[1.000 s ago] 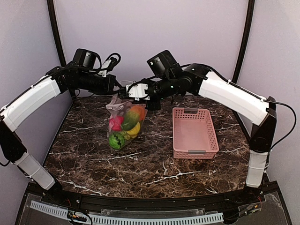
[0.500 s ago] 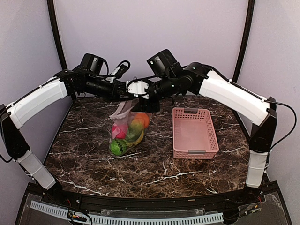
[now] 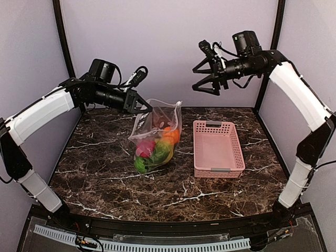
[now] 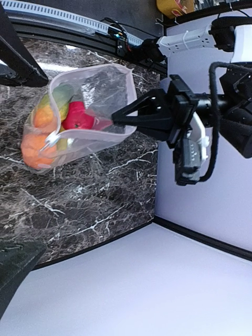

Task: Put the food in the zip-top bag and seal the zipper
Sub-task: Adjust the zipper food storage bag, then pass from the left arm to the right

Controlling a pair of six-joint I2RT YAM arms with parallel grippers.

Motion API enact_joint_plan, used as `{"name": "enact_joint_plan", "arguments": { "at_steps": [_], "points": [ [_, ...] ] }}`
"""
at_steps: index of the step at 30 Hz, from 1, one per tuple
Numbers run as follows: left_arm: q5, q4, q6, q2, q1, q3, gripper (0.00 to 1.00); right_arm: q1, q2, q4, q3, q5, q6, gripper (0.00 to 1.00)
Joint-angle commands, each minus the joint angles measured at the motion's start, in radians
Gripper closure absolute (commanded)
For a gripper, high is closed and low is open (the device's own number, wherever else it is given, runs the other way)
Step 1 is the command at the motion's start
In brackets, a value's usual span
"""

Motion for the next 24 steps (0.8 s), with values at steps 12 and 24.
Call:
{"name": "enact_joint_plan", "arguments": {
  "at_steps": [12,24],
  "points": [
    [-0.056,-0.149,0.191,0.027,-0.049,0.046,0.99,-0.110,-0.074,-0.036,-0.385,-0.269,-0.245,0.33],
    [-0.082,-0.125,0.192,0.051,-0.050,0.016,0.99,-0.019,-0.009,0.080,-0.424,-0.206,-0.194,0.39]
  ]
}}
